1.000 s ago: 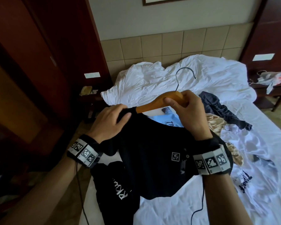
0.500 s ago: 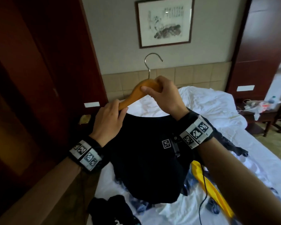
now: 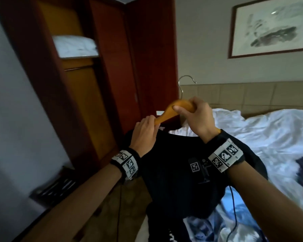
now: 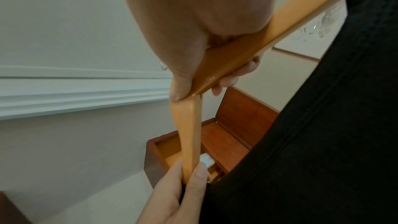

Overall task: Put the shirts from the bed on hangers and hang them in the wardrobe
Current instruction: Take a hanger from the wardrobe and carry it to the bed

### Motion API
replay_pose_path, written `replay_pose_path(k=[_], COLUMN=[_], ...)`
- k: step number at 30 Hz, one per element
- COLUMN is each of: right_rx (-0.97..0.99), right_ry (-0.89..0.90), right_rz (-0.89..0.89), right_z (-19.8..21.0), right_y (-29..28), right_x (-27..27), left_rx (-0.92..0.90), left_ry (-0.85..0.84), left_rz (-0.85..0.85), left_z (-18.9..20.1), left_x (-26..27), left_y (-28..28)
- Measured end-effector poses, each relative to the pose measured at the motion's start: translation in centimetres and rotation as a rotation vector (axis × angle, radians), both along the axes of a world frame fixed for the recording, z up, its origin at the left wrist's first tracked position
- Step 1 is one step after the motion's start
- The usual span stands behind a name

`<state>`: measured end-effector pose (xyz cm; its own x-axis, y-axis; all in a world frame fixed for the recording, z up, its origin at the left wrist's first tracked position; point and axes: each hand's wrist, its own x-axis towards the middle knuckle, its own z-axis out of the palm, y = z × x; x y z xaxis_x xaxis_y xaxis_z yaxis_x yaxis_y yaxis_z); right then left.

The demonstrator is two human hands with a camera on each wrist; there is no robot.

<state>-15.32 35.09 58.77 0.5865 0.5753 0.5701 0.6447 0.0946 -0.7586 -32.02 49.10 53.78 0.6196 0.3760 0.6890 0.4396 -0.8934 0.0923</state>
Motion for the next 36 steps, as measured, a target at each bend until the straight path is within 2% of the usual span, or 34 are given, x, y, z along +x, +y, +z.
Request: replay_pose_path(k=[2, 6, 9, 11, 14, 16, 20, 22, 25, 31, 36], right_rx=[-0.022, -0.089, -0.132, -0.14, -0.123, -0.113, -0.05, -0.01, 0.008, 0.024, 0.043], right_ry=[0.0, -0.004, -0.004, 0.007, 0.051, 0.068, 0.126, 0.145, 0.145, 0.165, 0.129], right_rz=[-0.023, -0.031, 0.02, 0.076, 0.184, 0.27, 0.482, 0.611, 0.773, 1.035, 1.23], right_z=[-1.1, -2.7, -3.2, -3.7, -4.4, -4.6, -4.5, -4.4, -4.0, -4.0, -3.3], right_y=[2.0, 7.7, 12.1, 15.1, 19.3, 21.5, 25.5, 27.8, 30.6, 35.5, 39.3], right_x=[-3.3, -12.1, -20.1, -25.3, -32.4, -37.1, -46.3, -51.4, -59.4, -74.5, -88.0], left_rx=[-0.166, -0.693, -0.979, -1.038, -0.928, -0.803, -0.478, -0.398, -0.377, -0.256, -0.202], left_ry=[0.08, 0.224, 0.108, 0.01, -0.068, -0.02, 0.129, 0.061, -0.108, -0.216, -0.381], left_rz=[-0.035, -0.068, 0.023, 0.07, 0.059, 0.049, 0.252, 0.353, 0.47, 0.818, 1.056], left_z=[-0.2, 0.8, 1.2, 1.1, 0.6, 0.4, -0.1, -0.3, -0.4, -0.1, 1.0], left_x=[-3.2, -11.2, -19.6, -25.6, -34.4, -40.4, -51.7, -56.7, -63.8, -77.5, -88.5], left_y=[2.3, 8.1, 12.8, 15.2, 16.9, 17.1, 17.3, 16.9, 16.4, 14.9, 14.5])
